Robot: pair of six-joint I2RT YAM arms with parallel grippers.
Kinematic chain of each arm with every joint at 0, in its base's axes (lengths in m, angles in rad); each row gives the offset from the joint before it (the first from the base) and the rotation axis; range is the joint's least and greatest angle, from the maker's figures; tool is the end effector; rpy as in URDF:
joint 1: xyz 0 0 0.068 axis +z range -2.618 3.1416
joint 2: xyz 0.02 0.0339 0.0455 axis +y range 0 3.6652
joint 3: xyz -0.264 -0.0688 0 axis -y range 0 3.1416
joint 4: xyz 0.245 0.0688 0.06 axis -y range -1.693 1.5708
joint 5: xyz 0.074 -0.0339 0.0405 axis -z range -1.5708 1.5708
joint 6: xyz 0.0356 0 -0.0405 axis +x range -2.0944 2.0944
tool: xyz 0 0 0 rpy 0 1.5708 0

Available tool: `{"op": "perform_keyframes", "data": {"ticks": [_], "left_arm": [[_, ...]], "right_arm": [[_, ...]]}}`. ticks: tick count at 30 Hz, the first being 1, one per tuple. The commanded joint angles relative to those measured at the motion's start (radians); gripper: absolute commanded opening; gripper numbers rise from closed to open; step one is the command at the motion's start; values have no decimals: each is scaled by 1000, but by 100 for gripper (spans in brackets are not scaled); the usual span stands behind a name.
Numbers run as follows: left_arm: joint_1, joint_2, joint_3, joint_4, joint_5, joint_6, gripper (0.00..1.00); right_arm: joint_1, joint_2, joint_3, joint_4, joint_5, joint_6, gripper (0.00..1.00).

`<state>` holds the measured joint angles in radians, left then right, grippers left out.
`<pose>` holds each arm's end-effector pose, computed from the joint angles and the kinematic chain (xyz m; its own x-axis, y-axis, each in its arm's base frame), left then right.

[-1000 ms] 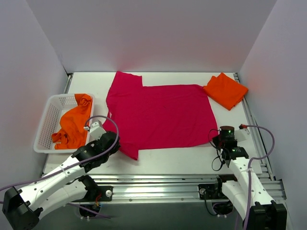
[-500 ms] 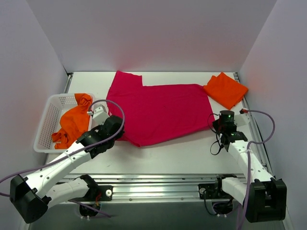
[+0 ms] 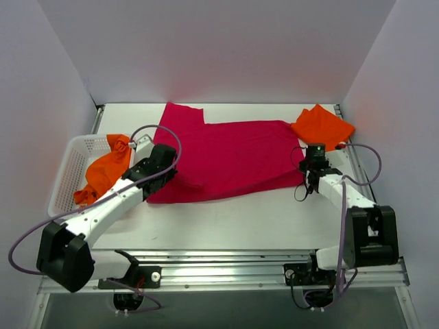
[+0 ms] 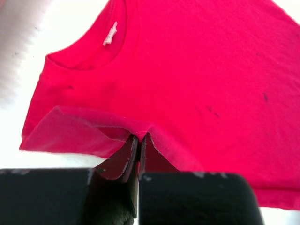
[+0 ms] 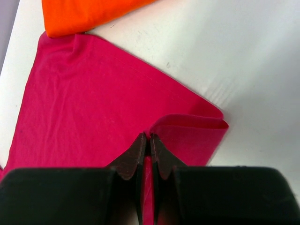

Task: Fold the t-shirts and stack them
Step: Fold the flattened tshirt in 1/3 of the way

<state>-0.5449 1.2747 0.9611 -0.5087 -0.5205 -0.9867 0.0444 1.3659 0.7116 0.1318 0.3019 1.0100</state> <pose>0.2366 -0.1227 0.2707 -0.4792 -0.5558 -0.6793 -0.4343 0.8227 -0.3668 0.2910 0.0023 0.2166 -0.0831 0.8056 -0.5866 0.5366 0.5321 0.6549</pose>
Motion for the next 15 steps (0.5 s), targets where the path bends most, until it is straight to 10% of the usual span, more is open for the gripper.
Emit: {"op": "perform_keyframes", "data": {"ticks": [1, 15], "left_arm": [[74, 81, 83, 114, 76, 71, 2], [270, 472, 364, 242, 283, 226, 2]], "right_arm": [[-8, 79, 83, 58, 34, 25, 0], [-8, 389, 269, 109, 25, 38, 0]]}}
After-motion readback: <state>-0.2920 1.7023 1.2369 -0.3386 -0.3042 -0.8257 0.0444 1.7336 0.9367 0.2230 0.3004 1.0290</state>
